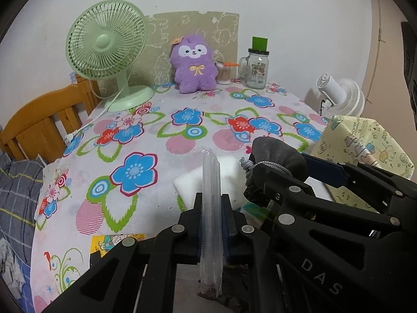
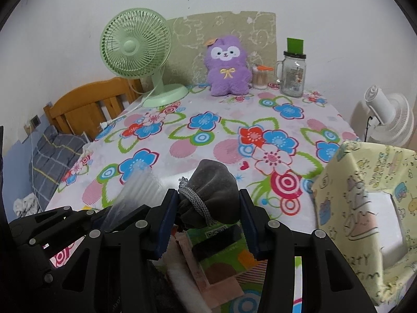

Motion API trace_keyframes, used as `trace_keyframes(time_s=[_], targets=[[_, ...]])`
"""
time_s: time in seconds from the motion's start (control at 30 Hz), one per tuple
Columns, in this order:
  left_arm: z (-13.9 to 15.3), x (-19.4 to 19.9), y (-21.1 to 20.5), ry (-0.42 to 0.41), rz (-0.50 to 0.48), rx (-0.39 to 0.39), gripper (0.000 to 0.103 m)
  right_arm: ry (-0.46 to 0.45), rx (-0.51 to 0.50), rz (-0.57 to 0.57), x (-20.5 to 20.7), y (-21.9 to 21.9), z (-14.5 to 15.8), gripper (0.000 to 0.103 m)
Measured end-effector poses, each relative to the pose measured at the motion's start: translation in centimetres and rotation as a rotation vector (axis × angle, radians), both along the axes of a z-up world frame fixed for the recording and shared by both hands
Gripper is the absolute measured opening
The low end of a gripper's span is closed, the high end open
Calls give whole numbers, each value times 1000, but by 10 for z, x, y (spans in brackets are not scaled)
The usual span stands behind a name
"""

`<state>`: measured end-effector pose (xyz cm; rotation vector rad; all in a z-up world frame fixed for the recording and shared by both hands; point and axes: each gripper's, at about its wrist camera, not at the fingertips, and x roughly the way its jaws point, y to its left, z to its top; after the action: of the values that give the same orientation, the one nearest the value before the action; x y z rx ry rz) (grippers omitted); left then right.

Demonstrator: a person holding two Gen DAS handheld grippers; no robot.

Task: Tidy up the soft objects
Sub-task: 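Carry the grey sock bundle with the right gripper over the yellow paper box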

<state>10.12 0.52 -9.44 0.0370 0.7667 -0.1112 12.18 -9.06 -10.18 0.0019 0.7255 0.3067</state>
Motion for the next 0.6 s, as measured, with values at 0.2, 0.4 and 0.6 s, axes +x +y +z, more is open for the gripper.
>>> trace_keyframes(time_s=[0.2, 0.4, 0.6], targets=[[14, -6, -10, -31, -8, 13, 9, -27, 10, -17, -9, -12, 13, 50], [27, -13, -20, -57, -20, 10, 9, -54, 9, -30, -19, -23, 27, 50], [37, -21, -32, -76, -28, 9, 9, -76, 12, -45, -28, -35, 39, 50]])
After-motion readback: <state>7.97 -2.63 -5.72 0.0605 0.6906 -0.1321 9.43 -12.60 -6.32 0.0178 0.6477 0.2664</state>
